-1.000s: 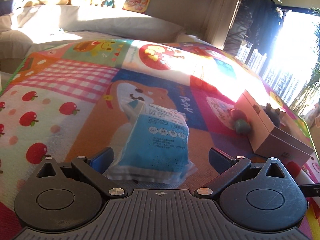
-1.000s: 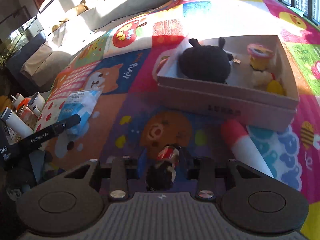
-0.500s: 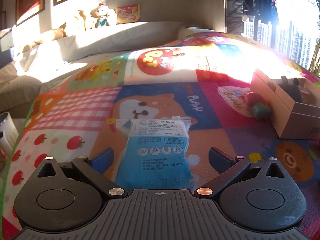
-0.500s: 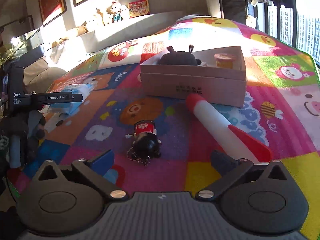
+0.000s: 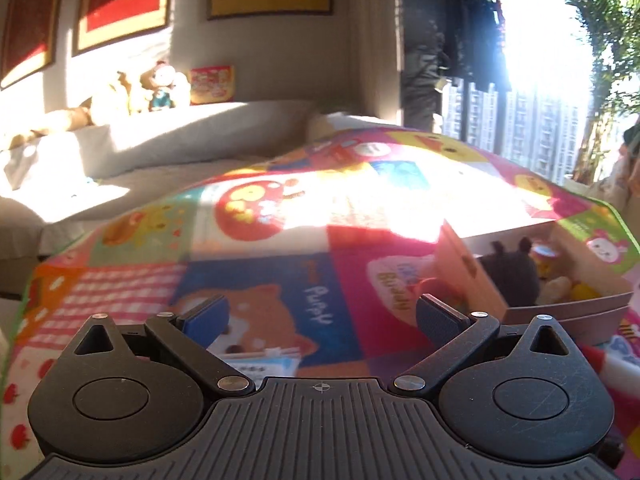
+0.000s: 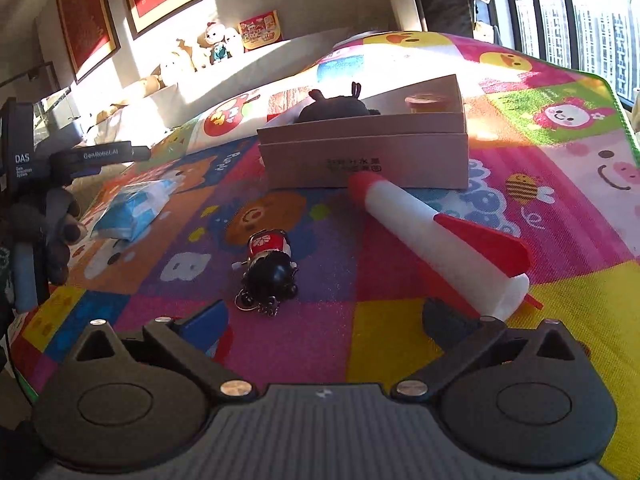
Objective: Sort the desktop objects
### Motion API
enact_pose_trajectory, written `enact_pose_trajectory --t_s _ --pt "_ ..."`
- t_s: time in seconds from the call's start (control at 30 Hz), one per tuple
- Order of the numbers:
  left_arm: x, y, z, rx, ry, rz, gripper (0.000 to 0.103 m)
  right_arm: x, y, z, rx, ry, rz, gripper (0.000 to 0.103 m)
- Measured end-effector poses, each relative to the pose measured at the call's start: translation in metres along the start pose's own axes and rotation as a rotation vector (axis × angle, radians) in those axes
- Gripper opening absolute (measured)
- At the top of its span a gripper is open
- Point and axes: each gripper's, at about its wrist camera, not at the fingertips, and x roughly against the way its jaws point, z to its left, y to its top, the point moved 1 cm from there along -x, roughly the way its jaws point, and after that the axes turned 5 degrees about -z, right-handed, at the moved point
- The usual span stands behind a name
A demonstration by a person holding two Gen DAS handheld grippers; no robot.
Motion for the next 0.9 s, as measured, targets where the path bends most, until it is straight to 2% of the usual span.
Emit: enact_pose_trajectory --t_s 0.03,0.07,0.13,0.27,0.37,0.4,0.47,0.53,0.57,0.67,0.8,0.9 --pt "-0.013 0.004 -0.003 0.028 -0.065 0.04 0.068 0.0 0.0 0.002 0.011 -0.005 -0.001 0.103" --pt "-0.028 0.008 -0.003 0.063 -0.123 0.09 0.061 -0.001 -0.001 0.003 0.021 -0.009 -0.001 0.103" --pt "-0.067 0.012 -0.002 0.158 -0.214 0.205 0.06 -0.001 -0.002 0.005 0.039 -0.017 0.0 0.103" --pt "-0.128 0.005 -0.006 0.255 -0.326 0.334 0.059 -0.002 -0.003 0.005 0.048 -0.017 -0.01 0.103" --pt "-0.155 -0.002 -0.014 0.254 -0.343 0.378 0.06 -0.003 -0.003 0.005 0.054 -0.017 -0.015 0.103" --pt "-0.162 -0.006 -0.016 0.254 -0.339 0.384 0.065 -0.003 -0.003 0.005 0.055 -0.016 -0.016 0.103" --pt "-0.166 -0.006 -0.018 0.264 -0.354 0.365 0.065 -0.003 -0.003 0.006 0.06 -0.017 -0.015 0.103" --pt "-0.167 -0.005 -0.02 0.261 -0.358 0.362 0.058 -0.004 -0.002 0.006 0.065 -0.017 -0.015 0.103" --pt "-0.167 -0.005 -0.021 0.26 -0.364 0.365 0.051 -0.004 -0.002 0.006 0.066 -0.016 -0.016 0.103" --pt "-0.156 -0.009 -0.023 0.238 -0.356 0.355 0.05 -0.005 -0.002 0.006 0.066 -0.016 -0.017 0.103" --pt "-0.118 -0.017 -0.019 0.176 -0.355 0.356 0.049 -0.005 -0.002 0.005 0.064 -0.013 -0.018 0.103" --pt "-0.07 -0.021 -0.016 0.135 -0.371 0.333 0.049 -0.005 -0.002 0.005 0.06 -0.01 -0.019 0.103"
